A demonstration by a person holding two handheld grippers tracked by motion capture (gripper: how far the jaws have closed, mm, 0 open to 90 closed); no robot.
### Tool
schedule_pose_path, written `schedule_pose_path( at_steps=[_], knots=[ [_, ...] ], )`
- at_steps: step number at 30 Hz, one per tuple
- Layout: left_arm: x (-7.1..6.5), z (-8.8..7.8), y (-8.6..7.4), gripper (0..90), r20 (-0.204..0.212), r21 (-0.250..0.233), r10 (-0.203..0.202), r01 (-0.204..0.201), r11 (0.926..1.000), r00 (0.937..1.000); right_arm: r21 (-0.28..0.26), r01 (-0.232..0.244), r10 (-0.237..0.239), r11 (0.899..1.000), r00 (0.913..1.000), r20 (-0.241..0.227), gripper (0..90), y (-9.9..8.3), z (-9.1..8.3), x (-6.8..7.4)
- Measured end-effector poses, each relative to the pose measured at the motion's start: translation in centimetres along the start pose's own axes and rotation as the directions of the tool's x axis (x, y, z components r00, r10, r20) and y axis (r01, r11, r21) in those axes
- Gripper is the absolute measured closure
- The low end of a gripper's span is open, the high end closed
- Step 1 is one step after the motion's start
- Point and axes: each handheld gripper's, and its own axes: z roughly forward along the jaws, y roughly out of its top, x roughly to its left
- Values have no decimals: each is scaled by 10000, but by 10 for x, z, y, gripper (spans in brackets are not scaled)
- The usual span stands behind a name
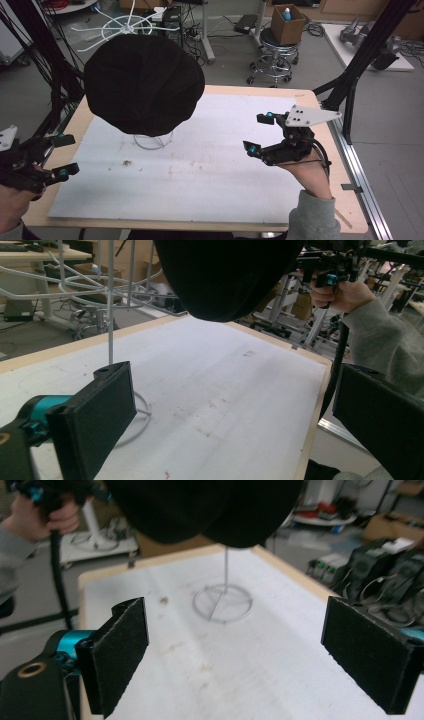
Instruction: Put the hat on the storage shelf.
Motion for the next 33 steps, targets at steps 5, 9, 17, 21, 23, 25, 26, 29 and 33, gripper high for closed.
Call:
schedule_pose_path(
  at_steps=[5,9,17,21,23,25,26,29,33],
  knots=[
    [-2,3,0,37,71,59,49,-50,10000,10000,217,237,-234,9995,9997,-122,109,0,-8,10],
    [-6,3,2,37,120,60,158,-159,9999,9998,45,327,-326,9995,9993,-189,109,-1,-14,14],
    [-7,0,3,37,52,7,229,-229,9997,9997,-166,-284,290,9995,9988,385,109,-14,-27,6],
    [-6,-1,4,37,48,-45,207,-207,9998,9998,-491,-679,708,9965,9957,597,109,-21,-41,1],
    [-5,-1,5,37,39,-53,219,-218,9997,9998,-592,-810,848,9950,9944,635,109,-25,-45,-1],
    [-4,0,6,37,-25,-34,249,-249,9997,9997,-646,-908,953,9938,9929,713,109,-29,-47,-4],
    [-4,0,6,37,-86,-10,278,-278,9996,9996,-645,-963,1009,9933,9923,724,109,-30,-48,-4],
    [-2,1,5,37,-77,-20,240,-240,9997,9997,-685,-1072,1123,9919,9909,743,109,-33,-49,-5],
    [0,4,6,37,-44,5,250,-250,9997,9997,-856,-1011,1063,9912,9926,595,109,-32,-50,-3]
  ],
)
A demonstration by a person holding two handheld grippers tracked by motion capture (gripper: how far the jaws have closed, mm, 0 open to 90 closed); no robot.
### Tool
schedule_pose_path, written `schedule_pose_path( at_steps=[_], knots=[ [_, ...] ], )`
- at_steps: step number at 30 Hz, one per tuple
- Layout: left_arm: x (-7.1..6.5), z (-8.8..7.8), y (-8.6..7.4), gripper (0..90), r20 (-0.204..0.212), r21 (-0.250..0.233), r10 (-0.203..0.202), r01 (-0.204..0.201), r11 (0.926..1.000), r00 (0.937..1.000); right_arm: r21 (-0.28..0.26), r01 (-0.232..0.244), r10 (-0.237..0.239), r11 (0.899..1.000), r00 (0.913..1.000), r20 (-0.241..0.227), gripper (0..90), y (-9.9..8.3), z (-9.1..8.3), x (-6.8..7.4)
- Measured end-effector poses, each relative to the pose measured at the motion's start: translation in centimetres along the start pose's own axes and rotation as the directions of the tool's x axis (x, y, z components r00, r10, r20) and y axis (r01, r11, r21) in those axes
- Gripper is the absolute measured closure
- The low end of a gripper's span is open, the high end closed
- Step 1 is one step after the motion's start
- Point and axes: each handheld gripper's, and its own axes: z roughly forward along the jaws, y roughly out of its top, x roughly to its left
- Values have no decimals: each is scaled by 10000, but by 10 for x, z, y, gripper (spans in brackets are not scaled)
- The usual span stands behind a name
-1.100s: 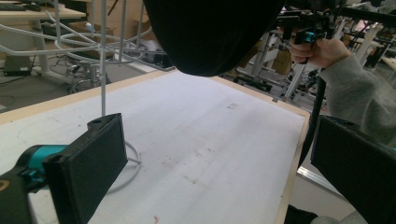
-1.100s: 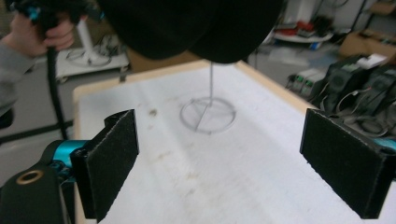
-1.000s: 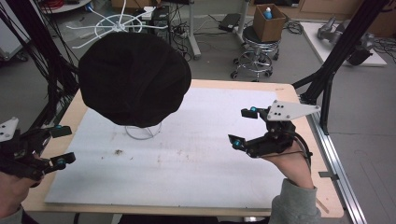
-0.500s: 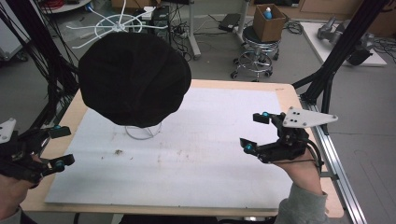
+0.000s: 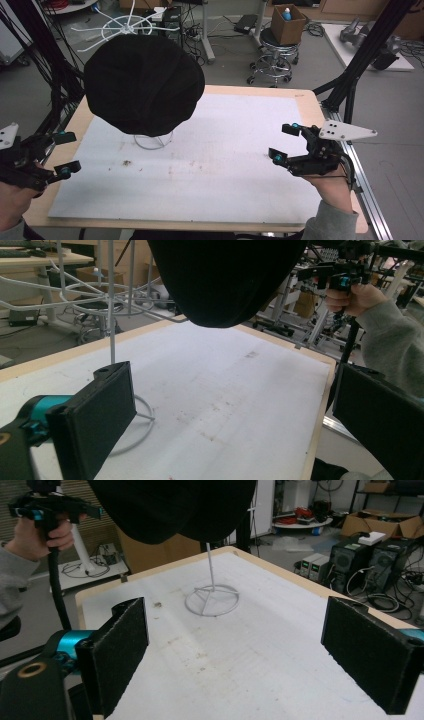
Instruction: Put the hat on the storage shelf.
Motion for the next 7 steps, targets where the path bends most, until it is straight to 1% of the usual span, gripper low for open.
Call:
schedule_pose_path(
  at_steps=[3,7],
  knots=[
    [1,2,1,37,27,-6,0,0,10000,10000,47,43,-43,10000,10000,8,109,0,0,2],
    [3,4,2,37,68,-24,-19,20,10000,10000,50,-36,36,10000,10000,0,109,-1,0,2]
  ],
)
